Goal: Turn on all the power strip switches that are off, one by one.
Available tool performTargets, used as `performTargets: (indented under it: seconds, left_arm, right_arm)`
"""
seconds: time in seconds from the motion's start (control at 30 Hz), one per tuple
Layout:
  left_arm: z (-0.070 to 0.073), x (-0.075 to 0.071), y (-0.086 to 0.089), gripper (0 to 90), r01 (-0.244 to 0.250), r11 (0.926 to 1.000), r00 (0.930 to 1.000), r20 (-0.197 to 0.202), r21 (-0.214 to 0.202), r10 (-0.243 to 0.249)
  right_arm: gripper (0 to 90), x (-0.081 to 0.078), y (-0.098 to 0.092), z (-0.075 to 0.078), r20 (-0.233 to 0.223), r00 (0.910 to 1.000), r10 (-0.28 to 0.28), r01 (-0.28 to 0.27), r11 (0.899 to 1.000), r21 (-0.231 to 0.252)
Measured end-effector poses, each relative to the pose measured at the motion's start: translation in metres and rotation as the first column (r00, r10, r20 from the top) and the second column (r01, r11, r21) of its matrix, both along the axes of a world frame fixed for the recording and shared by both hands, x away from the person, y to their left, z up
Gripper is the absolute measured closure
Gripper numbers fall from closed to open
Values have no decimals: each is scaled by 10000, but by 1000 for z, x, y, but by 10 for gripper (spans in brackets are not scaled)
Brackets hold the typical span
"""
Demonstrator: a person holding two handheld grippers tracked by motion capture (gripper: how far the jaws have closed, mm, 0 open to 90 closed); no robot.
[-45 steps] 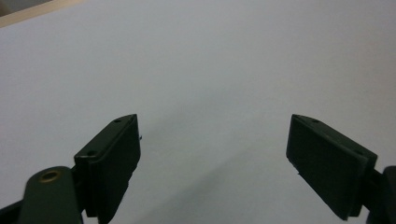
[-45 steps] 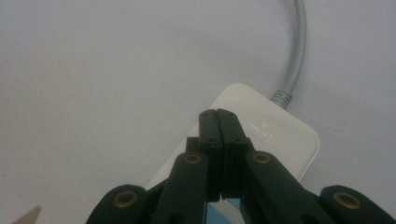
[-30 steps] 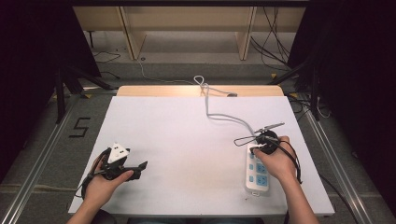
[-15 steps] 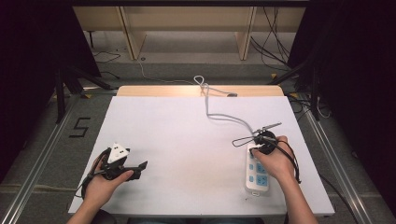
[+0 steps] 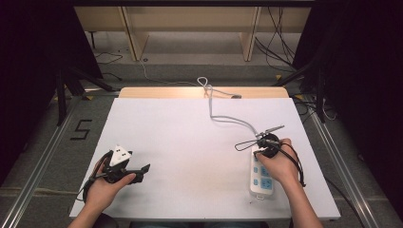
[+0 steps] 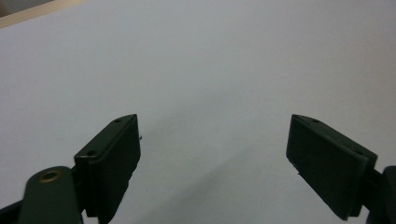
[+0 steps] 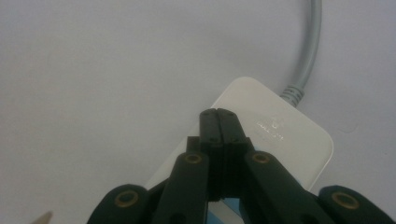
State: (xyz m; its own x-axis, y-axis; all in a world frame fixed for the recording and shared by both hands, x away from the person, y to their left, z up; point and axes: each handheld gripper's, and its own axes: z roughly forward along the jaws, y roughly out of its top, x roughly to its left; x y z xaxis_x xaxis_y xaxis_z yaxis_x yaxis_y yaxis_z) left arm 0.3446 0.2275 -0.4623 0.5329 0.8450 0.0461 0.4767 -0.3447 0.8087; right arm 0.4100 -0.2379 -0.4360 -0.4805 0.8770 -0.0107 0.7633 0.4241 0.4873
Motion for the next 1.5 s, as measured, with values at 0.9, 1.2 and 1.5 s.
performTargets:
  seconds: [0.9, 1.2, 1.5]
  left_arm:
    - [0, -1, -1, 177, 34, 10000, 10000, 5, 30, -34]
    - [0, 0, -1, 177, 50, 10000, 10000, 7, 19, -50]
    - [0, 0, -1, 177, 67, 10000, 10000, 6, 19, -67]
  right_arm:
    - [900, 0, 2, -3, 116, 9998, -163, 164, 9998, -67]
    - [900, 0, 2, -3, 66, 9997, -235, 235, 9997, -5]
    - [900, 0, 2, -5, 75, 9996, -285, 285, 9996, 30]
